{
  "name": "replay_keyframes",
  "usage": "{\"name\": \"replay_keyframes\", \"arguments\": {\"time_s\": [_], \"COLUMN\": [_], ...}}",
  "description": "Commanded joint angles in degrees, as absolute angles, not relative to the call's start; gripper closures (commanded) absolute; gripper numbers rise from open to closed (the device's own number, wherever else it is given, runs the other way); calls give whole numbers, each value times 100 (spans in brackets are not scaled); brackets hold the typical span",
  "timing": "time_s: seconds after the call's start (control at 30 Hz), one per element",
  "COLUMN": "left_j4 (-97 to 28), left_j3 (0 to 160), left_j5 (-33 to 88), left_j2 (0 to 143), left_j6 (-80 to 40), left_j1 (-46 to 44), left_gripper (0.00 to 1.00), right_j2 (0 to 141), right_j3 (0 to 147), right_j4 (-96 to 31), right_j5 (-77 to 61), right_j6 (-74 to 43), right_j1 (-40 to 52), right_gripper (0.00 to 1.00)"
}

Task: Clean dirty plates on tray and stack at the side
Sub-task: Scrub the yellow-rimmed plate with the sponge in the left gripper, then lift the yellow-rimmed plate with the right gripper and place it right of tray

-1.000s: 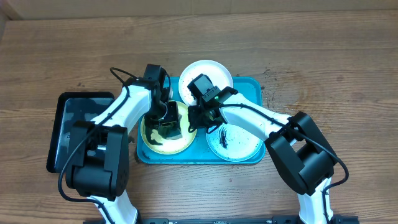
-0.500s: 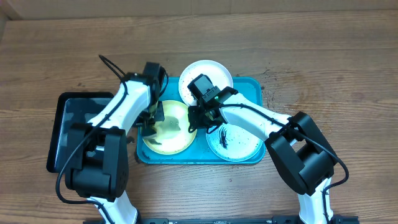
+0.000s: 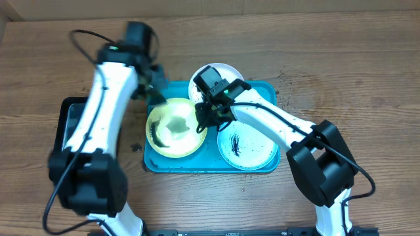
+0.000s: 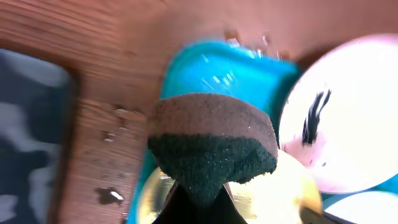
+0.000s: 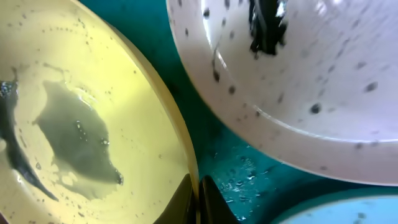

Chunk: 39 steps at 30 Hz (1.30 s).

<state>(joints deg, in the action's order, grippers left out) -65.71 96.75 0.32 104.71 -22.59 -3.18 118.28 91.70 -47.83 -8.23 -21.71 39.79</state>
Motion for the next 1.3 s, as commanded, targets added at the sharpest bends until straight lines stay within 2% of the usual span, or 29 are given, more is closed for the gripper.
{"name": "replay_keyframes", "arguments": {"time_s": [0.0, 0.2, 0.33, 0.67, 0.83, 1.13, 1.27], "left_j4": [-6796, -7314, -7391, -6823, -6755, -6803, -6834], "left_j3": [9924, 9891, 9708, 9087, 9050, 9050, 9050], "left_j5": [156, 270, 497, 189, 209, 193, 193], "left_j2": [10055, 10071, 10097, 10097, 10097, 10097, 10097], "left_j6": [-2432, -2576, -2576, -2856, -2849, -2832, -2829], "left_j1": [449, 1949, 2552, 2617, 2694, 2709, 2709], "left_gripper": [96, 96, 96, 96, 96, 96, 96], "right_j2": [11332, 11155, 11155, 11155, 11155, 11155, 11155], "right_j3": [9559, 9887, 10009, 10020, 10020, 10020, 10020], "right_j4": [-4934, -5109, -4779, -3588, -3140, -3179, -3288], "right_j5": [202, 2429, 4125, 5935, 6257, 6257, 6158], "right_j6": [-1732, -683, 263, 2104, 3030, 2976, 2512], "right_j1": [3979, 4226, 4703, 5892, 6252, 6298, 6254], "right_gripper": [96, 96, 96, 96, 96, 96, 96]}}
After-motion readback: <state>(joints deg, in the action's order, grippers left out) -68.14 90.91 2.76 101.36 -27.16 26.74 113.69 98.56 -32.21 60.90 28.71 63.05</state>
